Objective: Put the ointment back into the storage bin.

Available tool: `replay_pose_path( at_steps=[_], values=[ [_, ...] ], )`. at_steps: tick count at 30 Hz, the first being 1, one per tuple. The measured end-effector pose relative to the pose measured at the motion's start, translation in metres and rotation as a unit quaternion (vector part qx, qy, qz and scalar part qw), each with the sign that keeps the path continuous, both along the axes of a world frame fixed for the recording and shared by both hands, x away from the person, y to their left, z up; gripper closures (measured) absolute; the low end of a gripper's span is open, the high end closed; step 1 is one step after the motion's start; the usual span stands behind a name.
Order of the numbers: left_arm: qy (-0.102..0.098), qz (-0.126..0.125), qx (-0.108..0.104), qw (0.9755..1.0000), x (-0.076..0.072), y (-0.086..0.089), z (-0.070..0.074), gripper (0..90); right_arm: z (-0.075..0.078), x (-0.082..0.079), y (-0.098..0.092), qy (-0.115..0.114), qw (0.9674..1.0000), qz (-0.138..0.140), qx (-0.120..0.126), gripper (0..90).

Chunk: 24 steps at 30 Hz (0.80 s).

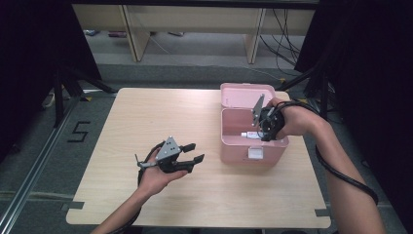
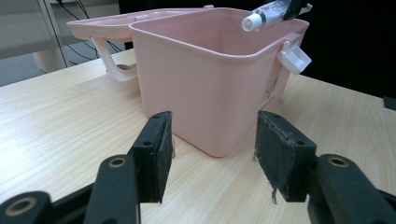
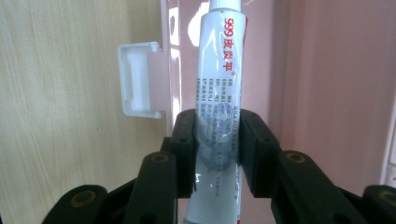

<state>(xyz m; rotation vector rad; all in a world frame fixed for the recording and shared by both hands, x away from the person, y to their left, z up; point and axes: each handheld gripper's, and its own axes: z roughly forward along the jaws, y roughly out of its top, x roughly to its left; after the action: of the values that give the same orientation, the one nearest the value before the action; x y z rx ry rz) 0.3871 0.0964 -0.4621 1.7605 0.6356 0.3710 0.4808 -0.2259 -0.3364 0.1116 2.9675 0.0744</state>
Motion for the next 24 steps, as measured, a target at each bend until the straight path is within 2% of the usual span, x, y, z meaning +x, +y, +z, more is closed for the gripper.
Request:
replay_pose_path(
  at_steps=[2, 3, 4, 5, 7, 8, 11, 13, 14, 15, 16, 17, 19, 21, 22, 23, 24],
  values=[
    [0.001, 0.000, 0.000, 1.0000, 0.000, 0.000, 0.000, 46.0, 0.000, -0.001, 0.000, 0.000, 1.0000, -0.007, -0.003, 70.2],
    [0.001, 0.000, 0.000, 1.0000, 0.000, 0.000, 0.000, 46.0, -0.001, 0.000, 0.001, 0.001, 1.0000, -0.002, -0.002, 70.2],
    [0.001, 0.000, 0.001, 1.0000, 0.000, 0.000, 0.000, 46.0, -0.001, 0.002, 0.001, -0.002, 0.9999, 0.014, 0.001, 70.2],
    [0.001, -0.001, 0.001, 1.0000, 0.000, -0.001, -0.001, 45.9, -0.002, 0.002, 0.001, -0.001, 0.9999, 0.014, 0.003, 70.2],
    [0.001, 0.000, 0.001, 1.0000, 0.000, -0.001, -0.001, 46.0, -0.002, 0.003, 0.000, 0.000, 1.0000, 0.007, 0.000, 70.2],
    [0.002, 0.000, 0.000, 1.0000, 0.000, -0.001, -0.001, 46.0, -0.003, 0.001, 0.000, 0.001, 1.0000, -0.008, -0.002, 70.2],
    [0.001, 0.000, 0.000, 1.0000, 0.000, -0.001, -0.001, 46.0, -0.004, 0.002, -0.001, 0.004, 1.0000, -0.001, -0.004, 70.2],
    [0.002, 0.000, 0.000, 1.0000, 0.000, -0.001, -0.001, 45.9, -0.006, 0.004, -0.001, 0.000, 0.9999, 0.014, -0.001, 70.2],
    [0.002, 0.000, 0.000, 1.0000, 0.000, -0.001, -0.001, 45.9, -0.007, 0.004, -0.001, 0.003, 1.0000, 0.009, 0.000, 70.2],
    [0.002, 0.000, 0.000, 1.0000, 0.000, -0.001, -0.001, 46.0, -0.007, 0.002, -0.001, 0.004, 0.9999, -0.010, -0.008, 70.2],
    [0.002, -0.001, 0.000, 1.0000, 0.000, -0.001, -0.001, 45.9, -0.008, 0.004, -0.001, 0.003, 0.9999, 0.006, -0.010, 70.1],
    [0.002, -0.001, 0.000, 1.0000, 0.000, -0.001, -0.001, 45.9, -0.008, 0.003, -0.002, 0.003, 0.9999, -0.005, -0.008, 70.2],
    [0.002, -0.001, 0.000, 1.0000, 0.000, -0.001, -0.001, 45.9, -0.010, 0.007, -0.002, 0.001, 0.9998, 0.020, -0.001, 70.1],
    [0.002, -0.001, 0.000, 1.0000, 0.000, -0.001, -0.002, 45.9, -0.011, 0.005, -0.003, 0.007, 0.9999, -0.008, -0.006, 70.2],
    [0.002, -0.001, 0.000, 1.0000, 0.000, -0.001, -0.002, 46.0, -0.011, 0.005, -0.003, 0.004, 0.9999, -0.008, -0.007, 70.2],
    [0.002, -0.001, 0.000, 1.0000, 0.000, -0.001, -0.002, 46.0, -0.012, 0.008, -0.003, 0.006, 0.9999, 0.006, -0.009, 70.1],
    [0.001, -0.002, -0.003, 1.0000, 0.000, -0.001, -0.002, 46.0, -0.013, 0.006, -0.003, 0.004, 0.9999, -0.006, -0.011, 70.2]
  ],
)
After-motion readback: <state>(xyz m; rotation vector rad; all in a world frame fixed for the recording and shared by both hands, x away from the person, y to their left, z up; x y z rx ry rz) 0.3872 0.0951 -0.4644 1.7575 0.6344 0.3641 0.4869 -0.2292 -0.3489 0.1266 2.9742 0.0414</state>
